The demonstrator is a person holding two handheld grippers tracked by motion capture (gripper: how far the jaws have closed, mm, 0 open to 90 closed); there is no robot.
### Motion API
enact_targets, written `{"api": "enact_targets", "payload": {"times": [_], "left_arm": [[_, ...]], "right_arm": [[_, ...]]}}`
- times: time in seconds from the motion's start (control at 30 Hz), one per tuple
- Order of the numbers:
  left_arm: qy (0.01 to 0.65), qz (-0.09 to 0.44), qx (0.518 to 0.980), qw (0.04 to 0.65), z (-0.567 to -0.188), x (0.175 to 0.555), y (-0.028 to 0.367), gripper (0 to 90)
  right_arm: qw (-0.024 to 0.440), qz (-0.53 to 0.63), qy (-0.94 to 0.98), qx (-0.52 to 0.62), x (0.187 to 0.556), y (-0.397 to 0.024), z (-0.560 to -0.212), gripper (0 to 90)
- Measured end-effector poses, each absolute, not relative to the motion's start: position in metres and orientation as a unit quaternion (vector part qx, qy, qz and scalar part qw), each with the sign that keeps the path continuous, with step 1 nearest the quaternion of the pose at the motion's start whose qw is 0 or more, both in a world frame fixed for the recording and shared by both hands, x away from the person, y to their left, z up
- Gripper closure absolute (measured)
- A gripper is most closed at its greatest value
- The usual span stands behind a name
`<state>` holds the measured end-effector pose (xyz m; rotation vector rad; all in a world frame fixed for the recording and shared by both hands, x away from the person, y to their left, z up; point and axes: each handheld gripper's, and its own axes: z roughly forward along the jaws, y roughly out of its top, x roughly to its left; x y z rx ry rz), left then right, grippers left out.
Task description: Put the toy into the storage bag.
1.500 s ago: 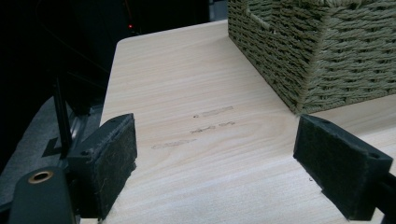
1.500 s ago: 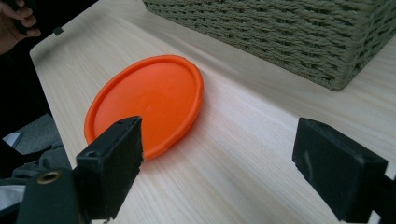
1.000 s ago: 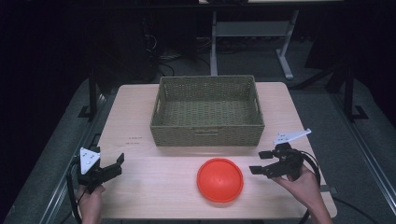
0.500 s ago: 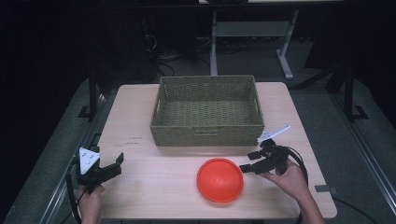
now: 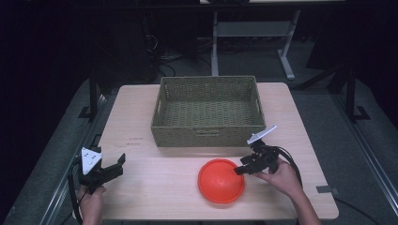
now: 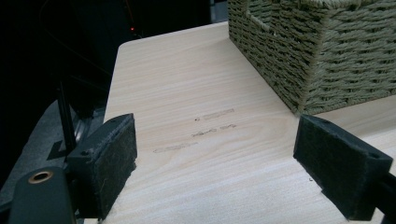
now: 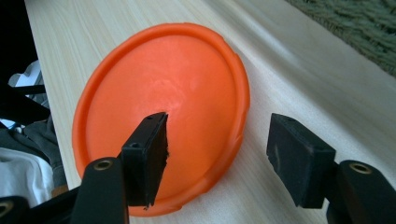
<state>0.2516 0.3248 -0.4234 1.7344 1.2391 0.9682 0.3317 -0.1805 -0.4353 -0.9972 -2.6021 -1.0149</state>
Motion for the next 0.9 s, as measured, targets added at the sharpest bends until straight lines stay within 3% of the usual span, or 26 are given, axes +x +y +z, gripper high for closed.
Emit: {"api": "enact_targets", "payload": {"times": [0.9], "left_arm": [[0.486,0.385,0.678,0.394,-0.422,0.25,0.324,12.7]], "right_arm": [[0.117,-0.324,-0.882,-0.322,0.336,-0.171,-0.459,52.9]]}}
